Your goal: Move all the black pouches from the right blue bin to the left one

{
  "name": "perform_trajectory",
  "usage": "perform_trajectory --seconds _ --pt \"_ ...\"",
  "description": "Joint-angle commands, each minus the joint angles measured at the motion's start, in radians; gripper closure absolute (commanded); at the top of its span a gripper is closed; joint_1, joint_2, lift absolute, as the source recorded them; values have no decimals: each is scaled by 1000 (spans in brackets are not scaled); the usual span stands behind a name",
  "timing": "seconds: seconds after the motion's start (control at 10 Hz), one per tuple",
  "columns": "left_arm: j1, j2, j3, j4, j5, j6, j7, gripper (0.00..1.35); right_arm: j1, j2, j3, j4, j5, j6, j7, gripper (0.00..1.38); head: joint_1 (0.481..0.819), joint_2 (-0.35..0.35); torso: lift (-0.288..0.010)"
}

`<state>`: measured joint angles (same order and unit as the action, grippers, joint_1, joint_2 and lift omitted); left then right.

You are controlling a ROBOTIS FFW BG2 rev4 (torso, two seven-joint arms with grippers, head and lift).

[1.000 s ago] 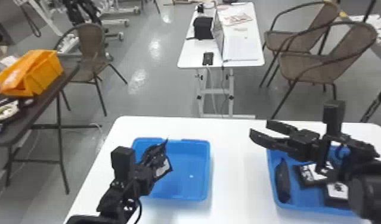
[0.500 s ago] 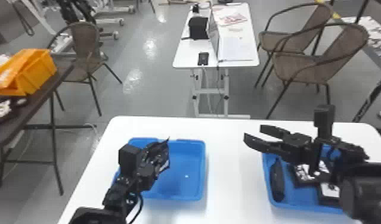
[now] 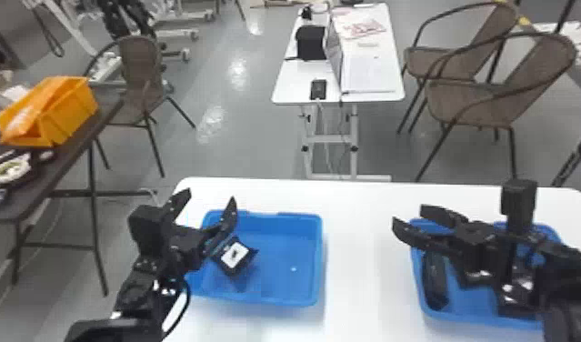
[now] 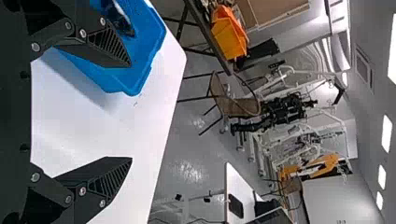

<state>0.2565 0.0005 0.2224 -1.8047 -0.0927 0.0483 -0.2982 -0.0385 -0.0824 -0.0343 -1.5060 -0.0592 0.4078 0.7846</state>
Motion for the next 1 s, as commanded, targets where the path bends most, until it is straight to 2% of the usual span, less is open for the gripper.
perform_trajectory --seconds 0.0,0.2,0.4,0.6,0.9 --pt "58 -3 35 -85 56 -38 11 257 68 6 -15 -57 15 8 -44 340 695 173 10" --pt "105 -3 57 -145 116 -51 18 259 161 38 -84 -88 42 2 -85 343 695 191 10" --pt "115 -3 52 -150 139 -58 22 259 242 72 -160 -111 52 -15 -120 344 695 178 10" --pt "116 -3 38 -150 148 -54 22 259 292 83 -197 -126 50 -27 -165 344 695 135 10" --pt "116 -3 29 -150 171 -45 22 259 244 81 -228 -3 12 -35 -171 344 695 96 10"
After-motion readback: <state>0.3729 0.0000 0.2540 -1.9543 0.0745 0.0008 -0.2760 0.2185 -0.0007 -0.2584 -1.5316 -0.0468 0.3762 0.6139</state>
